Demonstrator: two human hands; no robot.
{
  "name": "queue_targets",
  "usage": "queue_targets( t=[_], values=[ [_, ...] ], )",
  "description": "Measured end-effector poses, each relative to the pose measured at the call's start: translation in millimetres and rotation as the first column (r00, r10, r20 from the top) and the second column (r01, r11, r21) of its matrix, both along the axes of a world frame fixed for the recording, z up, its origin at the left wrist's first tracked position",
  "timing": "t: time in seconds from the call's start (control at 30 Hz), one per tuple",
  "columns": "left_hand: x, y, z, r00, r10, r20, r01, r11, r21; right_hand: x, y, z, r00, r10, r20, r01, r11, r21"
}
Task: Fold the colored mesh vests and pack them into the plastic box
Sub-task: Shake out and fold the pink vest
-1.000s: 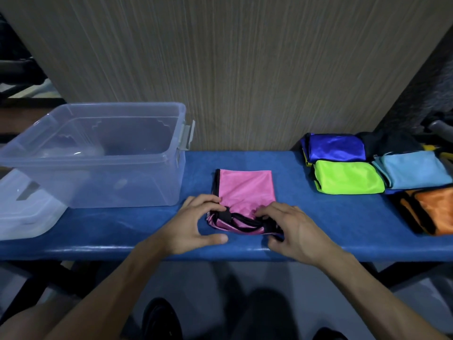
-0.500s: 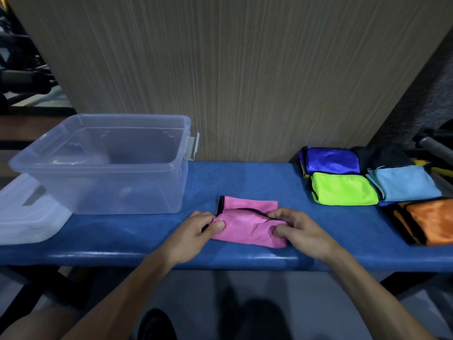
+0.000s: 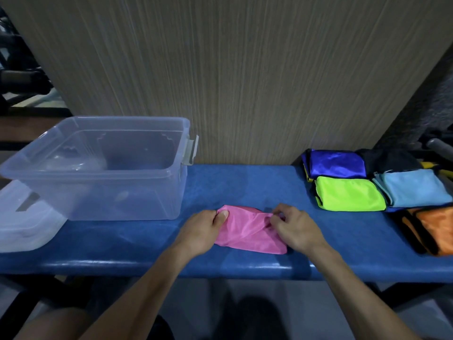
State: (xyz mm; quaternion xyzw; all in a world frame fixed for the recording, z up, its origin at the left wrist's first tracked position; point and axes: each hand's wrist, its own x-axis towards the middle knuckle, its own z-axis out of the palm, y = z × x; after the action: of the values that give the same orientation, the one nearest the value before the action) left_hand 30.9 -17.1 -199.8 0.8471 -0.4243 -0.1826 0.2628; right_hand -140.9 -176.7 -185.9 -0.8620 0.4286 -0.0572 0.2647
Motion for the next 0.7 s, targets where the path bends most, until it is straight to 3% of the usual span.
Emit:
queue_targets(
  t=[0.13, 0.33, 0.4, 0.5, 0.57, 0.7],
  values=[
    [-3.3, -4.3, 0.8, 0.989, 0.090, 0.114, -0.091, 0.996, 0.003, -2.7, 4.9, -1.7, 0.982, 0.069, -0.174, -0.120, 0.947, -0.299],
    [-5.9, -6.1, 4.1, 0.926, 0.000, 0.377, -0.042, 0.994, 0.104, -4.6, 0.4, -12.0, 0.937, 0.336, -0.092, -0.330, 0.770, -0.546],
    [-1.8, -8.0, 6.7, 0.876, -0.092, 0.474, 0.090, 0.996, 0.027, -4.2, 2.5, -10.6, 0.923, 0.371, -0.103, -0.366, 0.761, -0.536],
    [8.7, -19.8, 9.2, 0.673, -0.324, 0.665, 0.434, 0.901, 0.000, -4.0, 2.6, -11.3, 0.924, 0.375, -0.082, -0.357, 0.763, -0.539],
    [14.9, -26.7, 17.9, 0.620, -0.451, 0.642, 0.555, 0.831, 0.048, -4.6, 1.7, -12.3, 0.921, 0.387, -0.043, -0.349, 0.771, -0.533],
    [26.8, -31.8, 25.4, 0.733, -0.555, 0.394, 0.598, 0.802, 0.016, -4.7, -2.1, -8.7, 0.910, 0.414, -0.029, -0.370, 0.778, -0.507]
  ],
)
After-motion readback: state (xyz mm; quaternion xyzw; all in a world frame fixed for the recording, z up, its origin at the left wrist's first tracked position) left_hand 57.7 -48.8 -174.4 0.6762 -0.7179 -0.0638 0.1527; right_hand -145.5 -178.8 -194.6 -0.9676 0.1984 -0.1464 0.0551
